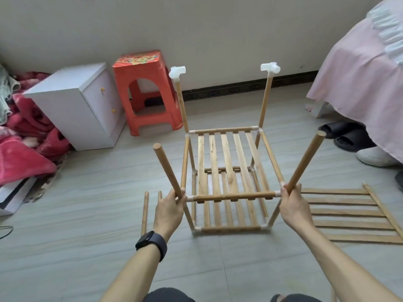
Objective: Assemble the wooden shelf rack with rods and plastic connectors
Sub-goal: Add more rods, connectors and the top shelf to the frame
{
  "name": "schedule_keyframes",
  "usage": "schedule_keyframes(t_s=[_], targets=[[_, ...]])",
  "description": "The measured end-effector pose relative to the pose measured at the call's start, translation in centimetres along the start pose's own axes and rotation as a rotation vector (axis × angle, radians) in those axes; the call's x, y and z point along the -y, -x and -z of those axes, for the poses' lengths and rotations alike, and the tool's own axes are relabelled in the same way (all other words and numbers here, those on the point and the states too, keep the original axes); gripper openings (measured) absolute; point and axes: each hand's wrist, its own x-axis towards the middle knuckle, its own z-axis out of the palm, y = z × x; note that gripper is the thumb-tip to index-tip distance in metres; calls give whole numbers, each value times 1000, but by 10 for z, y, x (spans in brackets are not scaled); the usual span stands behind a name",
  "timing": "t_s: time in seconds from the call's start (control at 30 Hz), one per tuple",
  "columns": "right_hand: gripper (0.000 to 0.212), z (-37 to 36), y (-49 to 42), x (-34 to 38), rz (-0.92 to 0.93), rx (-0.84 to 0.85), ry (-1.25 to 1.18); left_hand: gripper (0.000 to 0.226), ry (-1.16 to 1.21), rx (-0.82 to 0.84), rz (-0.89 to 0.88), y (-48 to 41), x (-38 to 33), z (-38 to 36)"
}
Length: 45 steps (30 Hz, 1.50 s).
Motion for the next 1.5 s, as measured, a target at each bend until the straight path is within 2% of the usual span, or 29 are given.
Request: schedule_keyframes(t_s=[0.23, 0.3, 0.37, 0.4, 0.43, 0.47, 0.53, 0.57, 0.67, 0.77, 0.83, 0.93, 1.07, 1.17, 1.23, 1.3, 1.4, 1.5], targets=[[32, 1, 6, 8, -82, 15, -9, 23, -29, -4, -36, -7, -3, -3], [42, -1, 14, 13, -112, -57, -6, 21, 4, 19, -27, -7, -2, -1], [49, -7, 25, 15, -235, -125, -20, 21, 52, 56, -25, -7, 3, 1], [53, -11, 32, 16, -311, -72, -12, 24, 59, 83, -32, -7, 8, 2], [53, -16, 38, 18, -343, 65, 26, 30, 46, 118, -35, -6, 16, 4], [50, -20, 43, 23, -324, 277, 95, 38, 21, 159, -27, -5, 26, 5], [38, -28, 51, 41, -165, 693, 298, 53, -55, 236, 20, 1, 56, 9], [35, -33, 54, 54, -33, 823, 420, 56, -100, 267, 62, 5, 75, 12], [25, -60, 68, 101, 327, 1026, 668, 59, -209, 334, 278, 16, 138, 26], [21, -108, 84, 135, 500, 1161, 765, 59, -271, 392, 517, 36, 202, 40], [24, -152, 98, 144, 548, 1214, 790, 59, -278, 442, 618, 52, 237, 43], [38, -232, 127, 145, 563, 1286, 794, 60, -276, 519, 724, 73, 277, 39], [57, -314, 178, 123, 511, 1386, 758, 62, -255, 600, 769, 92, 308, 31], [76, -347, 225, 95, 515, 1418, 729, 45, -263, 592, 807, 99, 320, 25], [83, -361, 254, 80, 605, 1432, 791, 33, -261, 559, 806, 102, 328, 19], [76, -372, 276, 71, 737, 1407, 853, 27, -255, 523, 808, 104, 336, 15], [40, -385, 284, 71, 910, 1289, 896, 27, -236, 505, 869, 104, 341, 16], [31, -389, 276, 73, 933, 1242, 920, 57, -309, 608, 933, 108, 339, 14]])
